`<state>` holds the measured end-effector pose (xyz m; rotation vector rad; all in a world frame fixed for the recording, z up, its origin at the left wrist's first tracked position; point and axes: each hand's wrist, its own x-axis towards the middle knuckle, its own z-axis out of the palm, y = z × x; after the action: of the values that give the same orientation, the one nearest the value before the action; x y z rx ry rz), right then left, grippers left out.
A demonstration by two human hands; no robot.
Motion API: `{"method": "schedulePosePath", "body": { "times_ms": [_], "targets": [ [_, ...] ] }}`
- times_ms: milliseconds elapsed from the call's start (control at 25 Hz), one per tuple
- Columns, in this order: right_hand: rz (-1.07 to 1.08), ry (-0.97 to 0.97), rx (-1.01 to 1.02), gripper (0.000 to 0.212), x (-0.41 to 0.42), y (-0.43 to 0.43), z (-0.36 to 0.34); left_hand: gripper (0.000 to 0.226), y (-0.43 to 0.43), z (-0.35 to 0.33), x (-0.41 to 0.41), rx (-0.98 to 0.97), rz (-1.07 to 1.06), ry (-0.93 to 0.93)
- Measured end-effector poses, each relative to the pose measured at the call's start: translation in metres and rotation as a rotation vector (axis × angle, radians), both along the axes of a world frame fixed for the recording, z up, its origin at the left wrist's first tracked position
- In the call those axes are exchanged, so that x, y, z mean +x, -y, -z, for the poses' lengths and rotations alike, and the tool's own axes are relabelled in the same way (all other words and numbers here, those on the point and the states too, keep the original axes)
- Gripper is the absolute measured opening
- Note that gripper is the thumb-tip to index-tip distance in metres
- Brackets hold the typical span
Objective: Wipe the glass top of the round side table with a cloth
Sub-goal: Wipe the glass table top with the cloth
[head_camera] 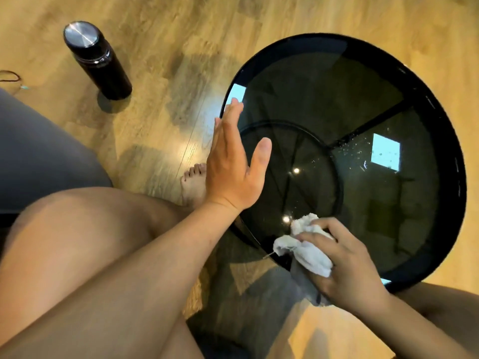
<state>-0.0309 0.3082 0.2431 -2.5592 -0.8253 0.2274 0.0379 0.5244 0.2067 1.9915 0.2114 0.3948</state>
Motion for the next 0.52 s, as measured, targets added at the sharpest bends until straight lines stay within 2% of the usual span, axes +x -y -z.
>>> {"method": "schedulePosePath", "body": {
  "times_ms": [200, 280, 360, 440, 520],
  "targets": [
    [0.068, 0.145, 0.076, 0.026, 0.113, -0.105, 0.017, 0.070, 0.000, 0.001, 0.003, 0.085, 0.018, 0.036],
    [0.202, 0.166, 0.062, 0.035, 0.172, -0.150, 0.021, 0.071, 0.000, 0.002, 0.004, 0.146, 0.044, 0.019],
    [0.349, 0.124, 0.003, 0.033, 0.214, -0.184, 0.018, 0.069, 0.001, 0.001, 0.004, 0.170, 0.040, 0.001],
    [0.362, 0.132, 0.030, 0.029, 0.216, -0.190, 0.018, 0.069, 0.003, -0.001, 0.004, 0.173, 0.031, 0.004],
    [0.259, 0.108, 0.094, 0.022, 0.177, -0.161, 0.017, 0.068, 0.002, -0.002, 0.004, 0.187, 0.028, 0.016]
  ]
}}
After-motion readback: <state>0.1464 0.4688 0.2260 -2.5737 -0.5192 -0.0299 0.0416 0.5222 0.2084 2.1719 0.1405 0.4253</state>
